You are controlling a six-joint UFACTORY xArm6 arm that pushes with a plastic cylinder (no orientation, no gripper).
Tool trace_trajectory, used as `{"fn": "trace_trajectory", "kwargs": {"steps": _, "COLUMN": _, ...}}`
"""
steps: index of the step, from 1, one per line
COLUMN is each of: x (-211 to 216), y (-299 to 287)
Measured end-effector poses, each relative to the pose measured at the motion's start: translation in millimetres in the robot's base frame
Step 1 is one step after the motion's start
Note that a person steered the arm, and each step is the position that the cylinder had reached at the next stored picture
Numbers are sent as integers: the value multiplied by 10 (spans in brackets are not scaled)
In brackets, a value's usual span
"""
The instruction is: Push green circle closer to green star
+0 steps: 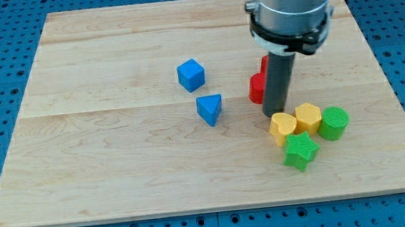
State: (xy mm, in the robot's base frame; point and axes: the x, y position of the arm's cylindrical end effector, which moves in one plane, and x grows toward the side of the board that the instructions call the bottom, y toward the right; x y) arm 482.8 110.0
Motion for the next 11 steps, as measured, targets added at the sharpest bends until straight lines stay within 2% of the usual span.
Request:
{"fn": "trace_trajectory", "kwargs": {"steps": 1, "x": -33, "y": -14}}
{"fn": "trace_trajectory", "kwargs": {"steps": 2, "x": -249, "y": -109}}
{"fn": "trace_trajectory", "kwargs": {"steps": 3, "x": -252, "y": 599}}
{"fn": "trace_trajectory", "kwargs": {"steps": 4, "x": -110, "y": 983}}
{"fn": "trace_trajectory", "kwargs": {"steps": 6, "x": 175, "y": 1104}}
{"fn": "trace_trajectory", "kwargs": {"steps": 8, "x": 216, "y": 684}}
{"fn": "trace_trajectory", "kwargs": {"steps": 9, "x": 216, "y": 789}}
{"fn": "trace_trajectory", "kwargs": {"steps": 11, "x": -401, "y": 944}}
